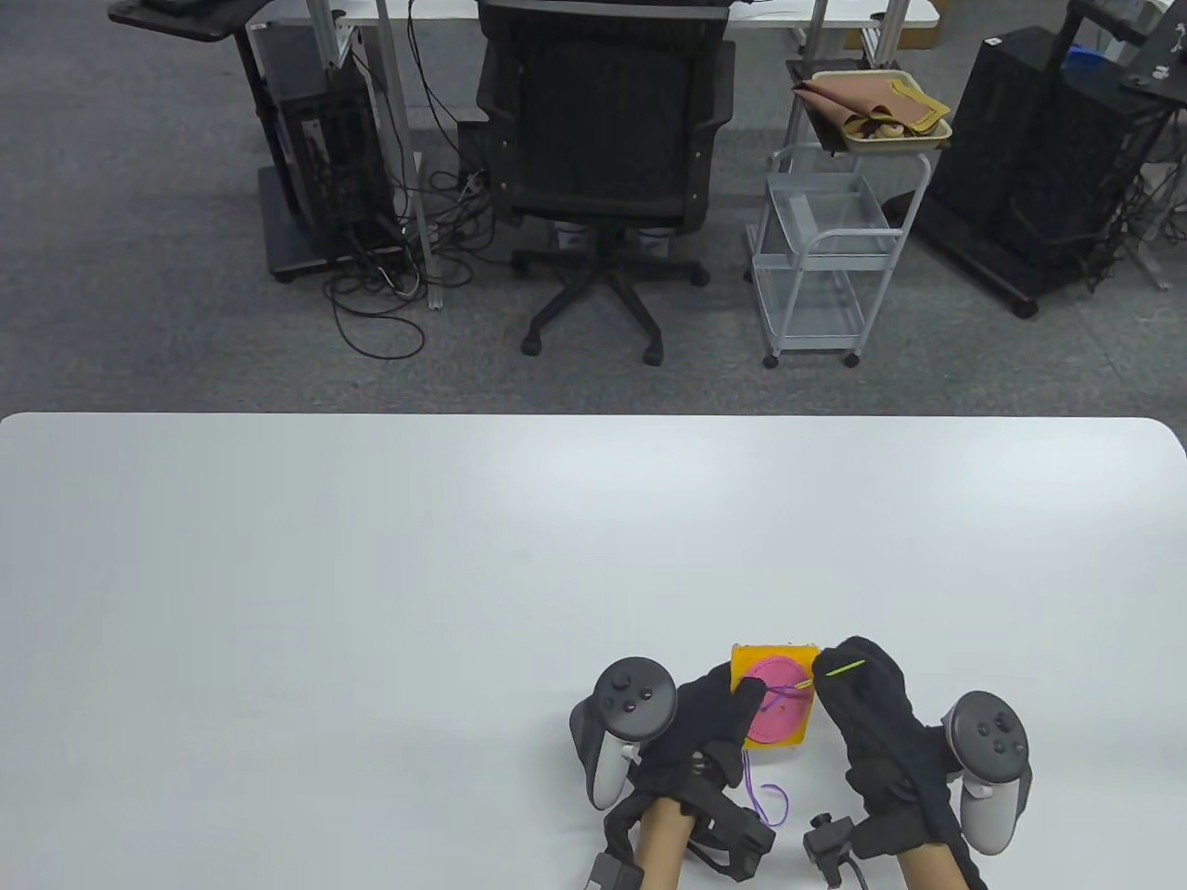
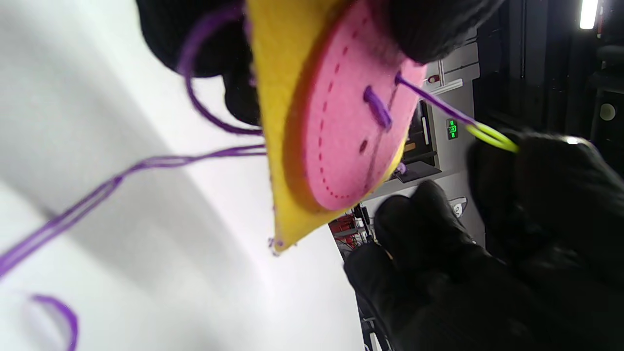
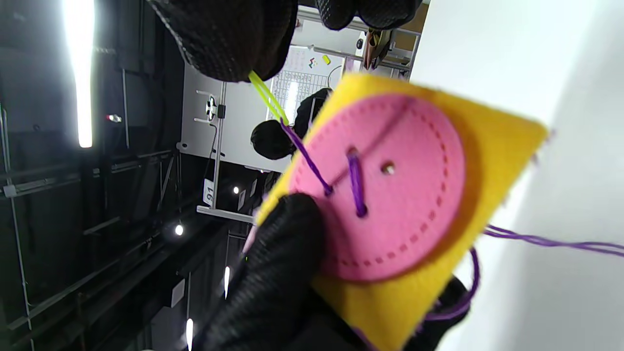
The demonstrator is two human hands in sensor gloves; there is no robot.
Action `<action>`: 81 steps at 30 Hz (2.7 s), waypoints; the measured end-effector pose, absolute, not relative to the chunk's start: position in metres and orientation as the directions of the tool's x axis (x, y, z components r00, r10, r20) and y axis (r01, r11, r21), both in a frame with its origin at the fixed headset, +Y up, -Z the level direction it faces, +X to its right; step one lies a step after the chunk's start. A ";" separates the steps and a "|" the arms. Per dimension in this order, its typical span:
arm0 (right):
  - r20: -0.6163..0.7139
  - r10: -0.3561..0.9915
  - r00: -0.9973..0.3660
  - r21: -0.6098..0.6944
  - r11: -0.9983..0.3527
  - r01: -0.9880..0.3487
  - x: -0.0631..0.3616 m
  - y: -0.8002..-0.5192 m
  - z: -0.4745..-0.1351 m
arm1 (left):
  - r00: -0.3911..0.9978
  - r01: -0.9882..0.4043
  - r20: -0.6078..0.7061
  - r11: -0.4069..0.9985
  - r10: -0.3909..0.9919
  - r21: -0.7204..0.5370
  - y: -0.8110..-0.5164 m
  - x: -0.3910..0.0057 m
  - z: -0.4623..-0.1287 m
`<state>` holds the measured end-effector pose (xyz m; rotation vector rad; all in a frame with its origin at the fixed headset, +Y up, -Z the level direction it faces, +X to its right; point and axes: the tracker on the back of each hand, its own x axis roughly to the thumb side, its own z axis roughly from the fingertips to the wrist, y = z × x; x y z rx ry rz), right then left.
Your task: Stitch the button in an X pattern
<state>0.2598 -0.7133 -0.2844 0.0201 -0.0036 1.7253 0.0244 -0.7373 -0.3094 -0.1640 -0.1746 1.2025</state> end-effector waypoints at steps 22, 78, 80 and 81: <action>0.004 0.999 0.049 -0.088 0.049 -0.995 0.303 -0.707 -0.284 | 0.328 -0.942 -0.026 0.325 0.944 -0.085 -0.746 -0.015 -0.316; -0.001 0.996 -0.093 -0.115 -0.092 -0.989 0.298 -0.701 -0.284 | 0.315 -0.949 -0.023 0.315 0.949 -0.036 -0.746 -0.025 -0.315; 0.004 0.992 -0.128 -0.115 -0.127 -0.985 0.294 -0.700 -0.284 | 0.321 -0.947 -0.021 0.320 0.947 -0.038 -0.745 -0.025 -0.315; 0.005 0.990 -0.142 -0.115 -0.140 -0.983 0.292 -0.700 -0.284 | 0.322 -0.946 -0.018 0.321 0.947 -0.039 -0.746 -0.024 -0.315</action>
